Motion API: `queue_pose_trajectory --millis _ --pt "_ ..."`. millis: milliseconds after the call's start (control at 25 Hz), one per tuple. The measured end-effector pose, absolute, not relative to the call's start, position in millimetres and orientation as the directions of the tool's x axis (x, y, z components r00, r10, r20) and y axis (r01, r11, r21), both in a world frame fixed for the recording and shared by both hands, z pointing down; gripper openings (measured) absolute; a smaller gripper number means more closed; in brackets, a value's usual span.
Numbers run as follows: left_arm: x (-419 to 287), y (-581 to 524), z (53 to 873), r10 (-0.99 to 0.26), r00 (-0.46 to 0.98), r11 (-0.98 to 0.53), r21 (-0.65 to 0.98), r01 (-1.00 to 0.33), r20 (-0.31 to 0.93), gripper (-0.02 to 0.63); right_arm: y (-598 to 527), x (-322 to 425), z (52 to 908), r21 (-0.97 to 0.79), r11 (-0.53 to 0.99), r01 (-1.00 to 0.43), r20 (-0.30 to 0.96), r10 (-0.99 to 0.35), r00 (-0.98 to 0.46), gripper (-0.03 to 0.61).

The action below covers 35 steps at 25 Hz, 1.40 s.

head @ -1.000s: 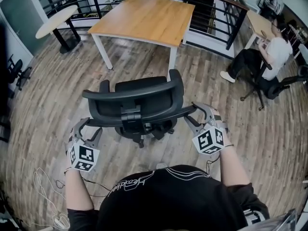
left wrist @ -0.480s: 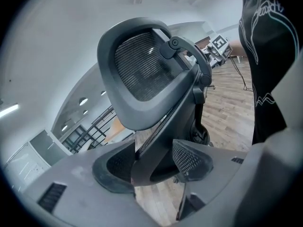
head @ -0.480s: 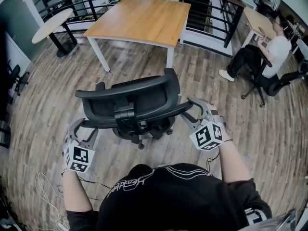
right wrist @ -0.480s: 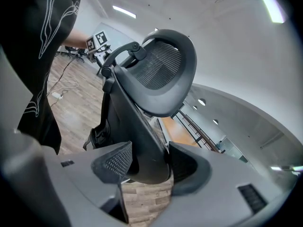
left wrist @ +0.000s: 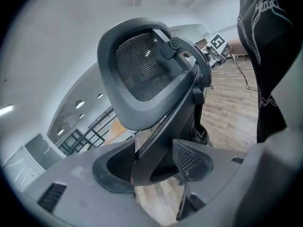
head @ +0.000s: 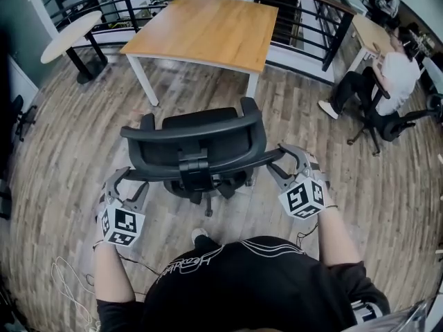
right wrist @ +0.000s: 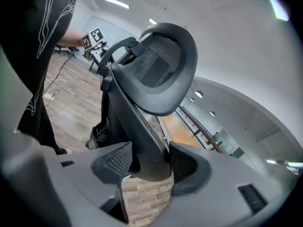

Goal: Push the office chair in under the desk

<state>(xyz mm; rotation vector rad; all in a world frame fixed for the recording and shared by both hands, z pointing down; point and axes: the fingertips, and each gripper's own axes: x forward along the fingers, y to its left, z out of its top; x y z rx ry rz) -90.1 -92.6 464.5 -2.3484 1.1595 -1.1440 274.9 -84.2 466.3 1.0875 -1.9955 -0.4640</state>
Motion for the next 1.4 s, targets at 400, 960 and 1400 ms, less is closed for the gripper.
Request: queue_pose_trajectory --millis 400,960,1400 --pt "-154 -206 463 -0.741 0.409 -0.670 -0.549 -0.500 0.532 0.244 -173 208 464 0.623 0.546 -0.560 0.524 -0.823 -0.221 0.264" --pt "-196 -281 462 -0.725 0.463 -0.689 -0.546 -0.477 0.510 0.245 -224 162 463 0.630 0.496 -0.597 0.497 -0.849 -0.180 0.264" --pt "-206 -332 459 -0.708 0.463 -0.707 -0.529 -0.469 0.534 0.247 -268 151 456 0.614 0.545 -0.571 0.510 -0.826 -0.240 0.262"
